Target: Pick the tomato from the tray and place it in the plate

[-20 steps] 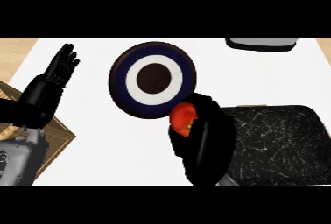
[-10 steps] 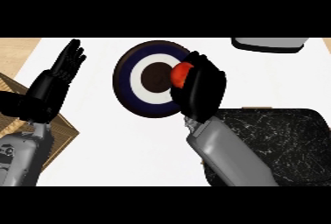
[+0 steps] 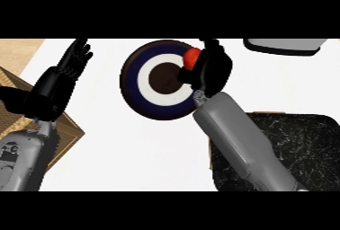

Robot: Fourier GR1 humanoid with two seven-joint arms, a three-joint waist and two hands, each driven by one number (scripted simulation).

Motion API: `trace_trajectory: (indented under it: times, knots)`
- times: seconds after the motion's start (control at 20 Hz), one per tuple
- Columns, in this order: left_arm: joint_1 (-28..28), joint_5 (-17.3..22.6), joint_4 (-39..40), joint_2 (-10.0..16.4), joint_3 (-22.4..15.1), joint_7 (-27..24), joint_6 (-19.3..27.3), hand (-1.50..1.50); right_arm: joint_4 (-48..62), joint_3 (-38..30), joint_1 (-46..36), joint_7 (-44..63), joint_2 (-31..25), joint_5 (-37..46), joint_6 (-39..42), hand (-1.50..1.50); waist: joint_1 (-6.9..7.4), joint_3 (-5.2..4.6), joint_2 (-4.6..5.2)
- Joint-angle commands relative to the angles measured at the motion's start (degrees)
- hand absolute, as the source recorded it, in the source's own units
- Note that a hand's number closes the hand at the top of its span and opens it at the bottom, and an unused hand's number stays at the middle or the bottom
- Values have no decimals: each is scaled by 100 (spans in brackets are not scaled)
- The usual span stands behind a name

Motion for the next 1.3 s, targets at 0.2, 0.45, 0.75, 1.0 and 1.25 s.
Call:
trace_trajectory:
  times: [0.2, 0.45, 0.75, 1.0, 1.25]
  knots:
    - [-124, -205, 150, -205, -158, -98, 134, 0, 1000, -253, -717, -84, 54, -866, -1898, -150, 59, 1, 22]
    - [32, -119, 58, -125, -92, -64, 35, 0, 1199, -385, -986, -104, 55, -713, -3100, -150, 38, -3, -38]
    - [205, -118, -39, -144, -58, 1, 79, 0, 1231, -155, -854, -216, 55, -1124, -4350, -150, -113, -1, -106]
    - [367, -132, 12, 62, 220, -75, 68, 0, 868, 470, -216, 16, 55, -1081, -5130, -150, -409, -6, -190]
    - [651, -9, -182, 198, 431, -4, -6, 0, -184, 755, 938, -55, 55, -678, -5323, -150, -697, -6, -271]
